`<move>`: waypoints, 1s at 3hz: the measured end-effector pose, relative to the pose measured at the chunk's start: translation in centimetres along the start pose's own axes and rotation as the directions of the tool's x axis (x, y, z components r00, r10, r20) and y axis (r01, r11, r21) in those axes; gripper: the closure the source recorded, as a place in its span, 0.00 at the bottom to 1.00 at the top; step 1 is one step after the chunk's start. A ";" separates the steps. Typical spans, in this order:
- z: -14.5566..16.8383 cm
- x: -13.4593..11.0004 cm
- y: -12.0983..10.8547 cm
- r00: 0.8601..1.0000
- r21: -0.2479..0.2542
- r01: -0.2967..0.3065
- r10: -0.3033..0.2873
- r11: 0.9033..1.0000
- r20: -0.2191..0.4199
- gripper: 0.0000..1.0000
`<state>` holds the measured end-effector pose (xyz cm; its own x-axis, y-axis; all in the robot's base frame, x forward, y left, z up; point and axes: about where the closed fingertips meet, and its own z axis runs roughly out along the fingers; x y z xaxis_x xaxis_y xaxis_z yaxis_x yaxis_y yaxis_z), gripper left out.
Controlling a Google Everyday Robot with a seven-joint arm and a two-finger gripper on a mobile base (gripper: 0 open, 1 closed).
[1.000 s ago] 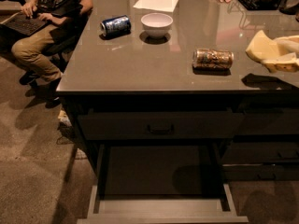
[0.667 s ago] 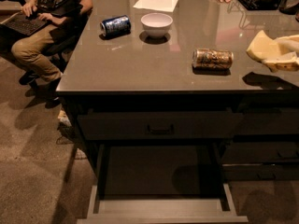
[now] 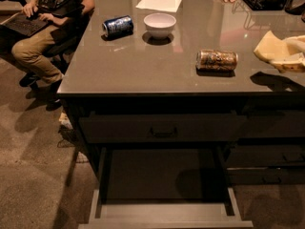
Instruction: Pick sponge from middle drawer and place on counter
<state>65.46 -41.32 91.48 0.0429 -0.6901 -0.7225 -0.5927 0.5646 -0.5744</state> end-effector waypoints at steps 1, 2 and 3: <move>-0.1 0.2 -0.4 1.000 0.012 0.004 -0.004 1.000 -0.028 0.11; 0.0 0.6 -0.4 0.999 0.017 0.010 -0.009 1.000 -0.049 0.00; 0.0 0.6 -0.4 0.999 0.018 0.010 -0.009 1.000 -0.052 0.00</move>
Offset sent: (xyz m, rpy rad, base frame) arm 0.0005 -0.0149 -0.0011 -0.0596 0.0142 -0.0643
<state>65.75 -41.98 91.25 0.0065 -0.7180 -0.6960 -0.5779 0.5654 -0.5886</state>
